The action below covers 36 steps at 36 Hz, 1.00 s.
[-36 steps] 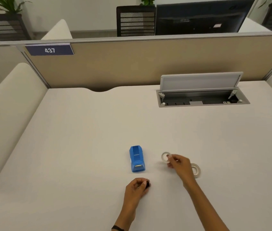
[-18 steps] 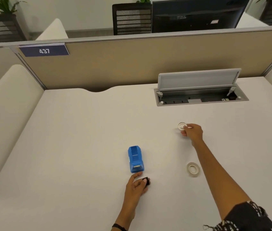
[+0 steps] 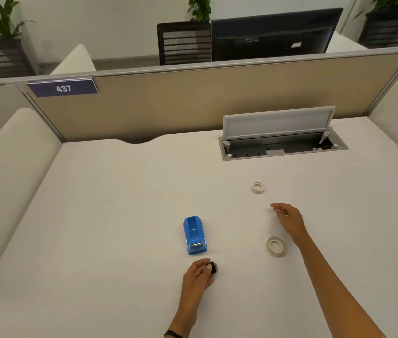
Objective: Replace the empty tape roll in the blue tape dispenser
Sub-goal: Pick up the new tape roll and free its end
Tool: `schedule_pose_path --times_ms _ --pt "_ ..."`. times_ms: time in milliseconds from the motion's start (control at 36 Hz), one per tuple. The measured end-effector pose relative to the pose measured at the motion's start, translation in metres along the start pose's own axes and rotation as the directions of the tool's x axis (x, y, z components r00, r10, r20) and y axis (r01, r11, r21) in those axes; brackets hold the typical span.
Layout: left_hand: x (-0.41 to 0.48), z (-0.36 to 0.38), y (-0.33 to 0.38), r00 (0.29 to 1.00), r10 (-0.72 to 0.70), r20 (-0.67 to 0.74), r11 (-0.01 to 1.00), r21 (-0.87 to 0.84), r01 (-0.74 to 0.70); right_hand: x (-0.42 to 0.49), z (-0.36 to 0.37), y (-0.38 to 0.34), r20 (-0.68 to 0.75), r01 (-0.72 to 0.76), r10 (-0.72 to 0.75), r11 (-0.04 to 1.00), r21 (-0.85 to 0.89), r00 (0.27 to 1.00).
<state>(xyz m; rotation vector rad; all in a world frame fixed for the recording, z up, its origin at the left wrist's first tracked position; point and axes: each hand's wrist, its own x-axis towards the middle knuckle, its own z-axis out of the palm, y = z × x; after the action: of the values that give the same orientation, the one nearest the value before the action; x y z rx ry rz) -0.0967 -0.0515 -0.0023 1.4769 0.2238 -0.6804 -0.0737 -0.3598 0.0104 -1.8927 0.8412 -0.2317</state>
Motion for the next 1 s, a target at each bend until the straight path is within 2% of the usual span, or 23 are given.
schedule_pose_path --times_ms 139,278,472,556,694,1000 --pt "-0.004 0.001 -0.003 1.000 0.004 0.004 1.000 -0.013 -0.004 -0.030 -0.010 0.014 0.133 0.092 -0.087 0.995 -0.030 0.987" --pt "-0.009 0.000 -0.008 1.000 0.010 0.005 0.999 -0.038 -0.009 -0.060 -0.017 0.025 0.296 0.120 -0.104 0.992 -0.036 0.949" --pt "-0.013 -0.004 -0.011 0.998 0.046 0.036 0.997 -0.064 -0.044 -0.094 -0.022 0.033 0.412 0.252 -0.188 0.962 -0.107 0.891" --pt "-0.014 -0.005 -0.011 0.997 0.060 0.051 0.996 -0.066 -0.057 -0.106 -0.018 0.034 0.360 0.285 -0.227 0.952 -0.115 0.905" --pt "-0.016 -0.006 -0.014 0.994 0.089 0.057 0.995 -0.059 -0.086 -0.119 -0.008 0.037 0.208 0.241 -0.221 0.968 -0.072 0.953" --pt "-0.016 -0.011 -0.019 0.986 0.143 0.089 0.989 -0.040 -0.140 -0.124 0.004 0.038 0.233 0.314 -0.262 0.922 -0.227 0.936"
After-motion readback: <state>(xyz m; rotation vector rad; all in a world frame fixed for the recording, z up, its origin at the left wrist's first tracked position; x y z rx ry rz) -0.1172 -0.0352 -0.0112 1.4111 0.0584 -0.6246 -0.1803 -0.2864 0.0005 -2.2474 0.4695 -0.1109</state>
